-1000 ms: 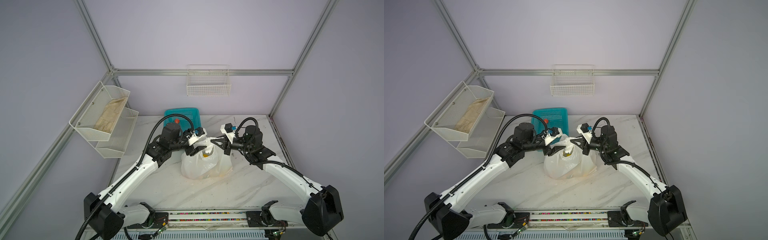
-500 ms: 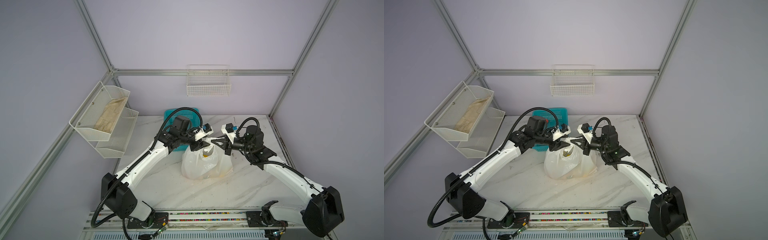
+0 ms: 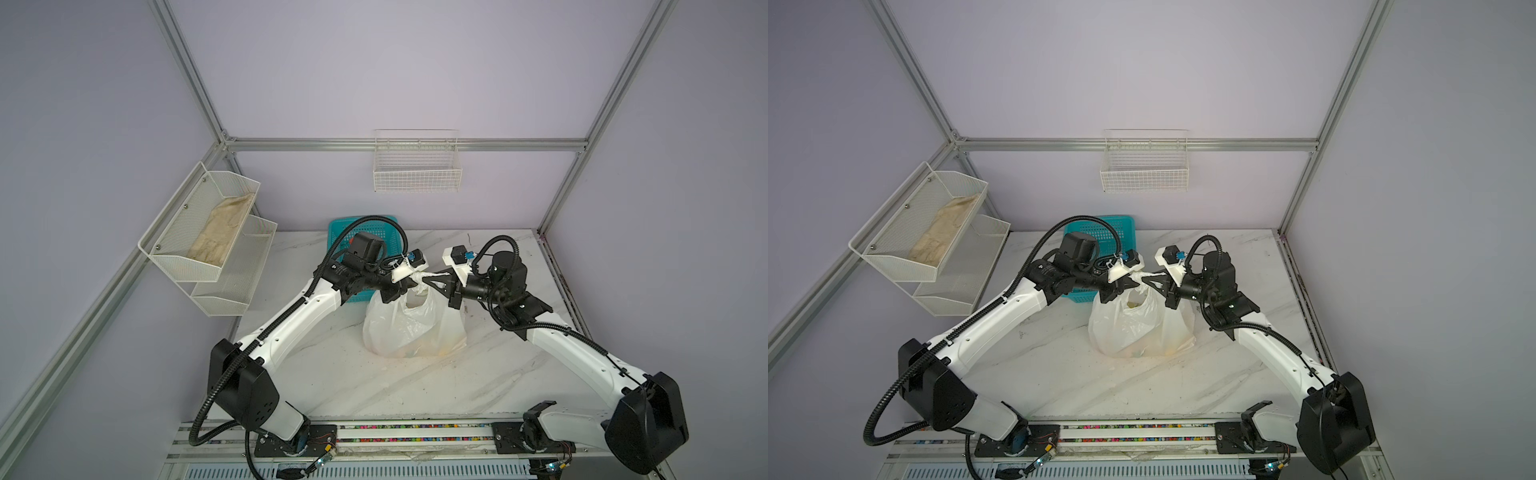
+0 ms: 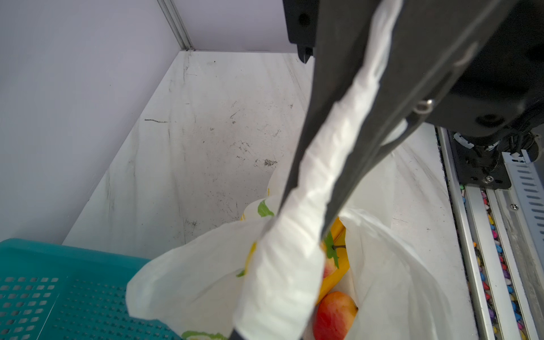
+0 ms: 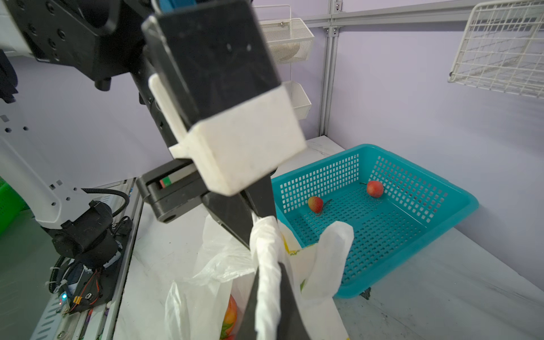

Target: Place the fake fruits into the plastic bag and tie a complex knot

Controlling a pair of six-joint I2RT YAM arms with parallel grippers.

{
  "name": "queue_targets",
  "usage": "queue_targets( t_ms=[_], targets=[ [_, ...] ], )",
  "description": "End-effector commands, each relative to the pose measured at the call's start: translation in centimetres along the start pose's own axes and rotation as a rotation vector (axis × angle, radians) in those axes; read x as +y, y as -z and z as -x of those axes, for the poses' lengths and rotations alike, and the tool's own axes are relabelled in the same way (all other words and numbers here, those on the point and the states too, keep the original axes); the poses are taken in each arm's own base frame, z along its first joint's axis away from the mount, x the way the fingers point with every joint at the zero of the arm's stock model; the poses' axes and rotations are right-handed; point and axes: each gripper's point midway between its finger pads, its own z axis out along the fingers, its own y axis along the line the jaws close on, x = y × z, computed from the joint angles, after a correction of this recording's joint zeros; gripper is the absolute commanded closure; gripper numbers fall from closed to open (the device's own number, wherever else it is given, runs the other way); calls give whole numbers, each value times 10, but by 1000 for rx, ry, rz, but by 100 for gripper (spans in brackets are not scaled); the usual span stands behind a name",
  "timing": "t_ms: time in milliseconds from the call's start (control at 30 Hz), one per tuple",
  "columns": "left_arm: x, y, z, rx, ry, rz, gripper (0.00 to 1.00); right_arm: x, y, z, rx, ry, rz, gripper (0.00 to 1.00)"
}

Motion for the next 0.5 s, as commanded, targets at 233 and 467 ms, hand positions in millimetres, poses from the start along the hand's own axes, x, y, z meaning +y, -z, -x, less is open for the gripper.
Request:
queue_targets(
  t_ms=[233,467],
  targets=[
    [2,23,32,-102,-131,53,100,-9,5,-5,36,123,-87,66],
    [-1,19,29,-98,-136,37,100,-6,3,-7,39,157,-75,47]
  ],
)
